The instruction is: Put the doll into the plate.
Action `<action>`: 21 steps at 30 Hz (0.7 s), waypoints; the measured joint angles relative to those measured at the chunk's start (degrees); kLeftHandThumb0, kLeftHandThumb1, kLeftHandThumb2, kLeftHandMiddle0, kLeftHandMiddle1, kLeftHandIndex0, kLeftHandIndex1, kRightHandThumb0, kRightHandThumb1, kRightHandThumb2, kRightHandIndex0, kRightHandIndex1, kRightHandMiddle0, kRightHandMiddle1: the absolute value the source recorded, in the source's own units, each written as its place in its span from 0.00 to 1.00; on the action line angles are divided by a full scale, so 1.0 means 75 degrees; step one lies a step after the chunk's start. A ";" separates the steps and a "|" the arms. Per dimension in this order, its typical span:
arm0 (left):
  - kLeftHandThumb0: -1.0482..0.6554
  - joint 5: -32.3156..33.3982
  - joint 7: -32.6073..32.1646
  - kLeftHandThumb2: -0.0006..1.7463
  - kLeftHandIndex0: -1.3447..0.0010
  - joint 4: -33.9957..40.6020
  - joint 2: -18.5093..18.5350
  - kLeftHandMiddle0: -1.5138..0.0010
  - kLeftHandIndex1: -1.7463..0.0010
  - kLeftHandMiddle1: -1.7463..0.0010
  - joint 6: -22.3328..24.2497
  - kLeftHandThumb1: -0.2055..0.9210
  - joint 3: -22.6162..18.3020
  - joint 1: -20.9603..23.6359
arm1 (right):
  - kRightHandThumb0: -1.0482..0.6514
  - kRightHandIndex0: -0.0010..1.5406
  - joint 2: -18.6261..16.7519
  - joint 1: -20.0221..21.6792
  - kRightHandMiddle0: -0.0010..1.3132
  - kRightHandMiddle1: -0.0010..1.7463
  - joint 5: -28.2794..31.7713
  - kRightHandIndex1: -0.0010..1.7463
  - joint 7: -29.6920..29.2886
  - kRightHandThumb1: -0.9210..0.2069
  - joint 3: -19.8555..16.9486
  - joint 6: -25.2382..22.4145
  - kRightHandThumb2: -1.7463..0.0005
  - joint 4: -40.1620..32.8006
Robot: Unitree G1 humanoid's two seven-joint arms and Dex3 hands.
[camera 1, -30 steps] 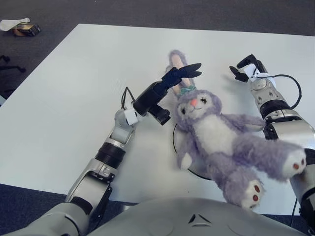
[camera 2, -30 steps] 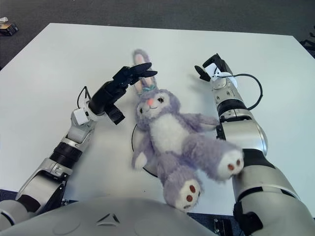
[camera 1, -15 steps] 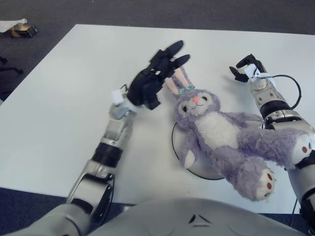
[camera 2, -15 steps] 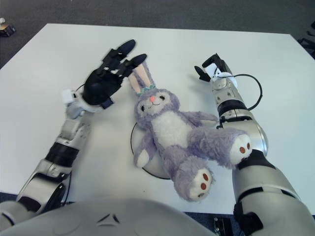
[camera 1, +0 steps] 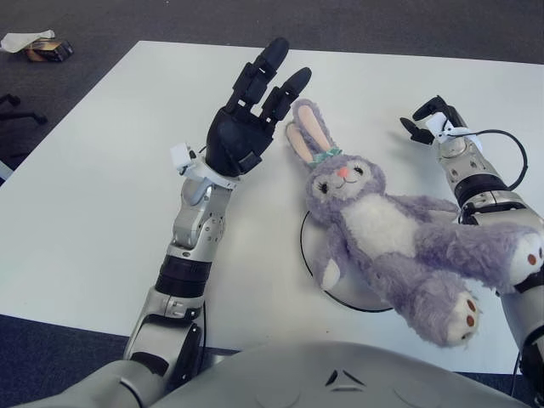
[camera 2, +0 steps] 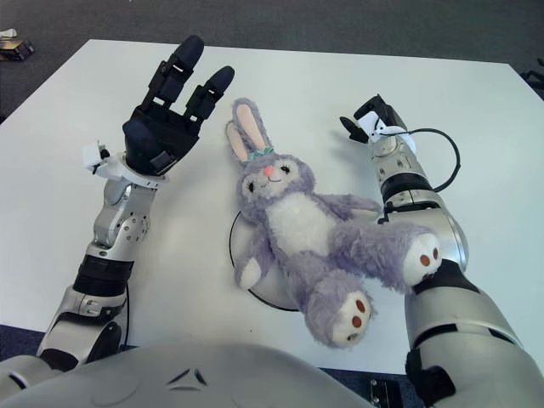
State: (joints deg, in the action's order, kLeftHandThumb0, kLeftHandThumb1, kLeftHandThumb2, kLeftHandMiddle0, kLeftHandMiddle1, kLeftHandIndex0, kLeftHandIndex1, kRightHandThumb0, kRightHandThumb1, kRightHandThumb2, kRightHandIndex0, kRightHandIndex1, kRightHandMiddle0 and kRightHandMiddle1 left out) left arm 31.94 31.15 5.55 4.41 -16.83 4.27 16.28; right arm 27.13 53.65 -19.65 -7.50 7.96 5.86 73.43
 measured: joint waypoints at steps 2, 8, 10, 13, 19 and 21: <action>0.12 -0.0178 -0.0137 0.43 1.00 -0.0062 -0.0004 0.93 0.69 0.78 -0.0075 1.00 -0.0203 -0.0033 | 0.61 0.07 0.0096 0.0003 0.07 1.00 0.0032 1.00 0.0051 0.00 -0.0048 -0.0049 0.67 -0.0004; 0.06 -0.0355 -0.0316 0.44 1.00 -0.1041 0.0078 0.91 0.64 0.74 -0.0318 1.00 -0.1030 0.0371 | 0.61 0.12 0.0295 0.0010 0.05 1.00 0.0127 0.97 0.0070 0.00 -0.0231 -0.0250 0.69 -0.0006; 0.05 -0.0341 -0.0307 0.44 1.00 -0.1404 0.0129 0.91 0.62 0.72 -0.0391 1.00 -0.1283 0.0560 | 0.61 0.16 0.0329 0.0010 0.03 1.00 0.0136 0.94 0.0082 0.00 -0.0256 -0.0286 0.70 -0.0011; 0.02 -0.0224 -0.0324 0.44 1.00 -0.1975 0.0180 0.92 0.59 0.70 -0.0479 1.00 -0.1742 0.0879 | 0.61 0.19 0.0372 0.0010 0.02 1.00 0.0156 0.91 0.0122 0.00 -0.0309 -0.0347 0.71 -0.0031; 0.00 -0.0590 -0.0761 0.49 1.00 -0.2499 0.0135 0.92 0.58 0.67 -0.1267 1.00 -0.2267 0.1102 | 0.61 0.20 0.0461 -0.0009 0.02 1.00 0.0402 0.91 0.0211 0.00 -0.0569 -0.0366 0.71 -0.0081; 0.00 -0.0764 -0.0845 0.51 1.00 -0.2833 0.0140 0.90 0.58 0.66 -0.1591 1.00 -0.2395 0.1179 | 0.61 0.20 0.0469 -0.0029 0.02 1.00 0.0503 0.92 0.0257 0.00 -0.0679 -0.0364 0.71 -0.0112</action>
State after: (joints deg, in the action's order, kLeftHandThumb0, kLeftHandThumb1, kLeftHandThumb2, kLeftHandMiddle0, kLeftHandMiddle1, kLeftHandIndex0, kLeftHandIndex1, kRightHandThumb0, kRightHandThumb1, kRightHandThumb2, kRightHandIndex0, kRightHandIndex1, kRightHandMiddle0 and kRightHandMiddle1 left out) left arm 26.21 24.82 -15.70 5.46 -28.77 -13.69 25.13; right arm 30.65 53.43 -15.88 -5.57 2.87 3.14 72.58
